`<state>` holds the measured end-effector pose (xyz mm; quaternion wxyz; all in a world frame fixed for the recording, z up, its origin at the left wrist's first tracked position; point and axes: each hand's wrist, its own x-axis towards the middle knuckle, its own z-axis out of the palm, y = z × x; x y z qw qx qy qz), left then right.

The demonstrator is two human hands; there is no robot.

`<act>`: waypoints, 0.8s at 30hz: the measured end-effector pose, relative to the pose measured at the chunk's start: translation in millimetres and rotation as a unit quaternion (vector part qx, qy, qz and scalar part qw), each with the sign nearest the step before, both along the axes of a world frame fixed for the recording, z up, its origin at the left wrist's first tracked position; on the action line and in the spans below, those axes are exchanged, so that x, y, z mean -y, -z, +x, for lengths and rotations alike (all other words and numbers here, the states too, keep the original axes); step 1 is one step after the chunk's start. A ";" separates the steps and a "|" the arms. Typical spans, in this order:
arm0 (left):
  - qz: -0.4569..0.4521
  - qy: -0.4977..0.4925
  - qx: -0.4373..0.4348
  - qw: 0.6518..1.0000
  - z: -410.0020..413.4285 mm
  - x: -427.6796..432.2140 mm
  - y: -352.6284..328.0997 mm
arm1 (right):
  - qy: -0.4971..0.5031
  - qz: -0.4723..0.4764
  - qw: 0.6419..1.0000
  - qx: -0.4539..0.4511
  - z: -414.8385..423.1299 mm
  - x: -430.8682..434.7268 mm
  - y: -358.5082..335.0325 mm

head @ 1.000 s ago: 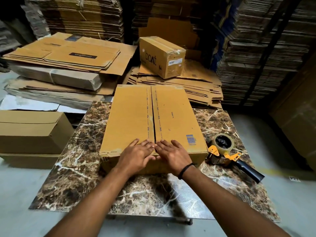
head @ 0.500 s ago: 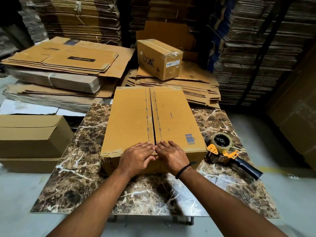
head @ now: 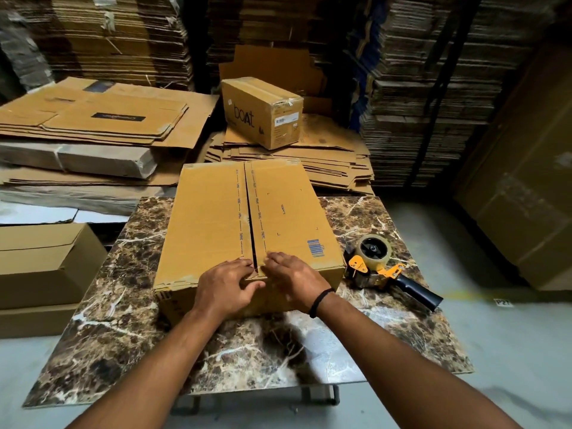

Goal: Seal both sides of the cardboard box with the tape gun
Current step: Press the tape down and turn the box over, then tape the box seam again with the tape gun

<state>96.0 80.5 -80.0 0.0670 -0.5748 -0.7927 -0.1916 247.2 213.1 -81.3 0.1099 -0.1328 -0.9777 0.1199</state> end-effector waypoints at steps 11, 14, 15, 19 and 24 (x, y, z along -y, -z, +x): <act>-0.178 0.071 -0.096 0.977 53.1 -73.3 -15.2 | 0.451 -0.132 0.881 -0.044 122.8 -108.5 16.5; -0.197 0.077 -0.076 0.974 50.0 -77.4 -5.9 | 0.513 -0.153 0.839 0.101 154.7 -128.8 32.0; -0.195 0.075 -0.082 0.975 49.7 -77.0 -4.1 | 0.520 -0.154 0.828 0.143 161.3 -133.1 38.0; -0.191 0.067 -0.100 0.974 49.4 -74.9 1.2 | 0.535 -0.158 0.804 0.206 170.8 -151.4 51.7; -0.199 0.059 -0.095 0.974 48.1 -75.6 4.3 | 0.468 -0.201 0.815 0.275 178.0 -183.4 41.3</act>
